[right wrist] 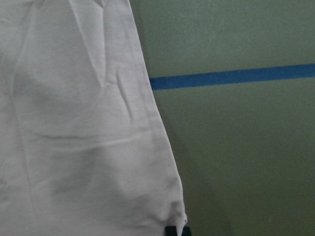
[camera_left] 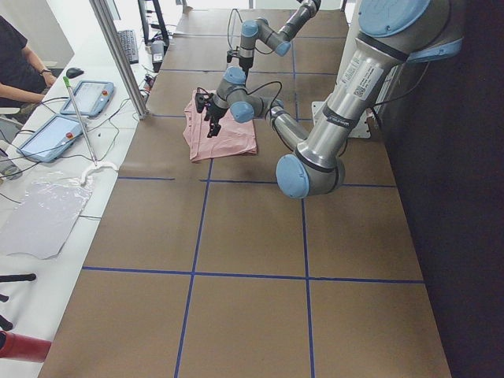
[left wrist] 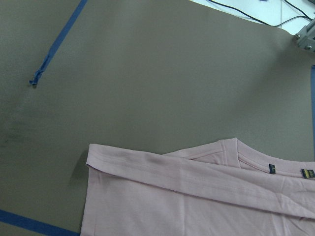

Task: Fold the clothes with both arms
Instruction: 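Drag the shirt corner toward the robot with the right gripper while the left gripper lowers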

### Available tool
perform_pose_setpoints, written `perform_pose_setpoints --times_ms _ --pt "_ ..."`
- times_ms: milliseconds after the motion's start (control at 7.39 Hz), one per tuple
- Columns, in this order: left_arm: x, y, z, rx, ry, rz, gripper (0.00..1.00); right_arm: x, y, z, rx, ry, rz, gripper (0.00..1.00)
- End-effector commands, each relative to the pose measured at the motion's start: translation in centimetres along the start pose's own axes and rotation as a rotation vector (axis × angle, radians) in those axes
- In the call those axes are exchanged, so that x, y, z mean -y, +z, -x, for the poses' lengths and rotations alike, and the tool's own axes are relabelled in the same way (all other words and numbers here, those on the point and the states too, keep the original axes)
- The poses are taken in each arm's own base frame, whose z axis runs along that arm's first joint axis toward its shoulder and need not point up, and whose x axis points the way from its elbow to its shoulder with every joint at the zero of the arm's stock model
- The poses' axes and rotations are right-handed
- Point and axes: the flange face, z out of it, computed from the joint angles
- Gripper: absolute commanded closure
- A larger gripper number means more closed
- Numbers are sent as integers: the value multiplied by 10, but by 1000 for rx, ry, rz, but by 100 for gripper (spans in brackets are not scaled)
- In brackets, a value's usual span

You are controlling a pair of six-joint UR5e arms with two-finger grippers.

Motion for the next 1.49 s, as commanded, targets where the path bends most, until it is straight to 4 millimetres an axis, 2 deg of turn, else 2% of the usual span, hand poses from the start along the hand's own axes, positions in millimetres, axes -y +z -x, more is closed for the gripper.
perform_pose_setpoints --times_ms 0,135,271,406,541,677,812,947,1083,1218,1353 --pt "0 -3 -1 -6 -6 -1 0 -25 -19 -38 9 4 32 100" --pt "0 -5 -4 -10 -12 -4 0 -51 -33 -71 4 2 60 100" --pt "-10 -9 -9 -23 -4 4 0 -94 -54 -103 1 -13 117 100" --pt "-21 -7 -13 -24 -4 -6 0 -142 -66 -120 -6 -43 190 100" --pt "-29 -7 -14 -26 -4 1 0 -189 -58 -123 -27 -83 283 100" --pt "-36 -9 -15 -31 1 6 0 -237 -43 -108 -45 -88 363 100" --pt "-38 -11 -15 -36 3 8 0 -277 -36 -93 -54 -70 414 100" --pt "-44 -17 -10 -45 8 13 0 -292 -46 -82 -36 -57 432 1" --pt "-46 -22 -12 -56 10 19 0 -290 -64 -73 1 -60 427 0" --pt "-59 -28 -17 -72 22 37 0 -281 -74 -70 23 -50 409 0" --pt "-77 -35 -23 -66 34 64 0 -259 -80 -71 37 -21 369 0"
